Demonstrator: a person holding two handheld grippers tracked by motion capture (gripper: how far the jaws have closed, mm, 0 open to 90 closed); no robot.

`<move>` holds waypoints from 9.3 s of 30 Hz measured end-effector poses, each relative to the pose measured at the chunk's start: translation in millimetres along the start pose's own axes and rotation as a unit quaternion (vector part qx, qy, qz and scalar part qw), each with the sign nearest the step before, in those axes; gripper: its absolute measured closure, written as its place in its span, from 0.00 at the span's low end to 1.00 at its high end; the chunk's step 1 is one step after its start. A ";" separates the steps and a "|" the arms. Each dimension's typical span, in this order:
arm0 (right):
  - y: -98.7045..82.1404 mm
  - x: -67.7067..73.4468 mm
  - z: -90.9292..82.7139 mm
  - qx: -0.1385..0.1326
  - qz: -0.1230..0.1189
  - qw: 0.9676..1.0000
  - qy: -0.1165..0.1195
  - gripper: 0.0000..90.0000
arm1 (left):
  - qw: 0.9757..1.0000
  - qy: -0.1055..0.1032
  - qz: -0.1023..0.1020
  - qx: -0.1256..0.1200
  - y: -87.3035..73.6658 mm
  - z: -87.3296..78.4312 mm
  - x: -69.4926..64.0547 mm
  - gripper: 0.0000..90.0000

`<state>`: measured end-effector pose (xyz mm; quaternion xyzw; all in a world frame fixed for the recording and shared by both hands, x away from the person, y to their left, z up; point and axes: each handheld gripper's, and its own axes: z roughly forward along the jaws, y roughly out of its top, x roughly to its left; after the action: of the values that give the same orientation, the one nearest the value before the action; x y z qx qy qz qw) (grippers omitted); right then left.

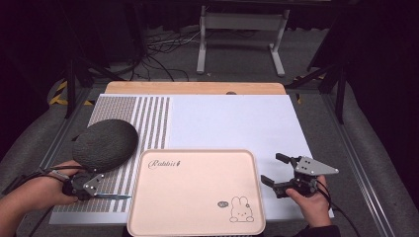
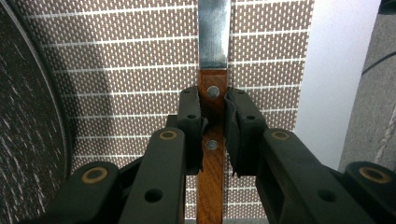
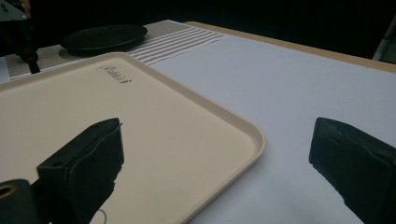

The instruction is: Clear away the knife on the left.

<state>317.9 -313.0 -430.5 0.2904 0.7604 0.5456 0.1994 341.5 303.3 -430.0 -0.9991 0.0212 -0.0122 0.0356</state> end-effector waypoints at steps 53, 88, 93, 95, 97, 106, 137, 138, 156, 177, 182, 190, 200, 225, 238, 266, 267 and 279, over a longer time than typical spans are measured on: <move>0.4 0.1 -2.0 0.003 0.004 1.000 -0.013 0.05 | 0.935 -0.098 -0.269 -0.208 -12.0 -76.3 -0.4 0.86; -0.7 -1.6 -2.9 0.008 0.000 1.000 -0.015 0.05 | 0.885 -0.135 -0.377 -0.237 70.8 -91.6 -1.3 0.86; -1.0 -1.6 -2.6 0.010 0.000 1.000 -0.014 0.05 | 0.888 -0.141 -0.368 -0.237 85.2 -91.7 1.5 0.86; -1.2 -2.1 -2.8 0.010 0.000 1.000 -0.015 0.05 | 0.889 -0.142 -0.366 -0.237 89.6 -90.6 1.8 0.86; -1.4 -2.5 -3.1 0.010 0.001 1.000 -0.015 0.05 | 0.888 -0.147 -0.367 -0.234 93.2 -89.4 2.2 0.86; -1.3 -2.6 -3.7 0.009 0.001 1.000 -0.014 0.05 | 0.887 -0.155 -0.368 -0.233 112.1 -78.4 3.0 0.86; -3.7 -2.5 -4.3 0.015 -0.002 1.000 -0.010 0.05 | 0.877 -0.200 -0.375 -0.222 139.1 -30.0 4.2 0.86; -4.0 -2.6 -4.3 0.016 -0.002 1.000 -0.010 0.05 | 0.877 -0.201 -0.378 -0.217 140.5 -28.5 4.1 0.86; -4.6 -3.0 -4.6 0.018 -0.002 1.000 -0.010 0.05 | 0.881 -0.201 -0.380 -0.196 149.5 -18.6 4.2 0.86; -4.6 -2.8 -4.0 0.018 -0.001 1.000 -0.009 0.05 | 0.890 -0.166 -0.366 -0.217 150.3 -25.0 1.4 0.53; -4.6 -2.6 -3.9 0.018 -0.001 1.000 -0.008 0.05 | 0.899 -0.134 -0.332 -0.252 152.9 -29.9 -0.8 0.32; -4.6 -2.9 -3.9 0.018 -0.001 1.000 -0.009 0.05 | 0.926 -0.080 -0.244 -0.277 161.4 -31.6 -4.8 0.25; -4.5 -2.8 -4.2 0.016 -0.003 1.000 -0.008 0.05 | 0.949 -0.049 -0.119 -0.289 177.6 -29.1 -8.9 0.71; -3.8 -2.8 -5.4 0.017 -0.006 1.000 -0.007 0.05 | 0.967 -0.068 -0.052 -0.240 189.5 -7.9 -3.3 1.00; -3.9 -2.7 -5.7 0.017 -0.006 1.000 -0.007 0.05 | 0.967 -0.073 -0.055 -0.238 182.7 -7.3 0.3 1.00; -4.4 -2.2 -4.7 0.021 -0.008 1.000 -0.006 0.05 | 0.959 -0.069 -0.112 -0.253 153.1 -3.0 11.0 1.00; -4.5 -2.2 -4.6 0.021 -0.008 1.000 -0.005 0.05 | 0.958 -0.070 -0.116 -0.252 152.0 -2.9 11.3 1.00; -4.9 -1.8 -3.6 0.024 -0.008 1.000 -0.003 0.05 | 0.955 -0.069 -0.145 -0.250 139.1 -2.1 13.0 0.99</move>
<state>315.9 -318.0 -434.0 0.2906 0.7749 0.5249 0.1990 348.7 164.0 -437.6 -0.9666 -0.1243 0.0578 -0.2164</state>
